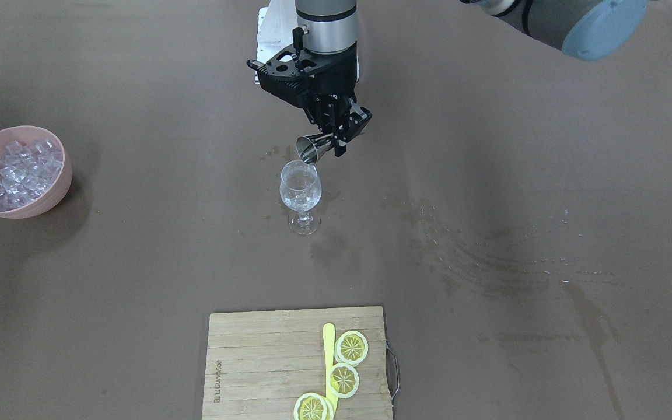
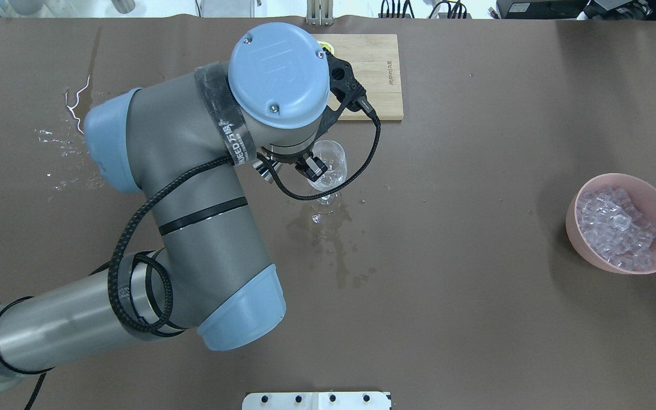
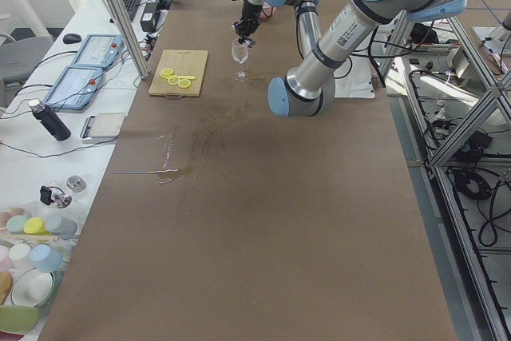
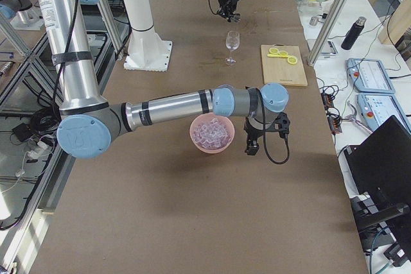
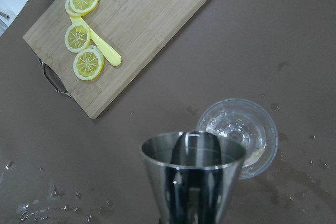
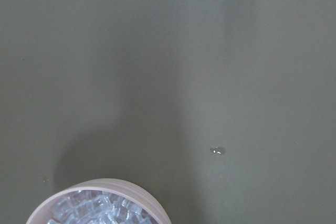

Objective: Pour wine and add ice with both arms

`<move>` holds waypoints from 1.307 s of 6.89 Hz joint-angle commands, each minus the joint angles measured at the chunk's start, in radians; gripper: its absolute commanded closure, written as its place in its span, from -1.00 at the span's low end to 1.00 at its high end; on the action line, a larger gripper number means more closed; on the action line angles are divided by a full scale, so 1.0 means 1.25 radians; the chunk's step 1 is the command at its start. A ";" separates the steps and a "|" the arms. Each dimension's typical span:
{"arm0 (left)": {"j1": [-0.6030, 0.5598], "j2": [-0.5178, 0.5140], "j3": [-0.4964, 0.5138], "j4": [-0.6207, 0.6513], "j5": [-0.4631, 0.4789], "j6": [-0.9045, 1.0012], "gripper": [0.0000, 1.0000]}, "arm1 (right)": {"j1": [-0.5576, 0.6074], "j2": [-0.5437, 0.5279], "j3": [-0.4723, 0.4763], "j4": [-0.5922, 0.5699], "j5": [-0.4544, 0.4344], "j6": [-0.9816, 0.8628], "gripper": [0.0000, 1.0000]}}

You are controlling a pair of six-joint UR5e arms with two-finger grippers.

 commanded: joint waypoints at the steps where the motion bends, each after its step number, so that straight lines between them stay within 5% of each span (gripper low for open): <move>1: 0.001 -0.035 0.024 0.047 0.000 0.027 1.00 | 0.000 0.000 -0.002 0.000 0.000 0.001 -1.00; 9: 0.002 -0.169 0.118 0.247 0.004 0.108 1.00 | 0.000 0.001 -0.010 0.000 0.004 0.001 -1.00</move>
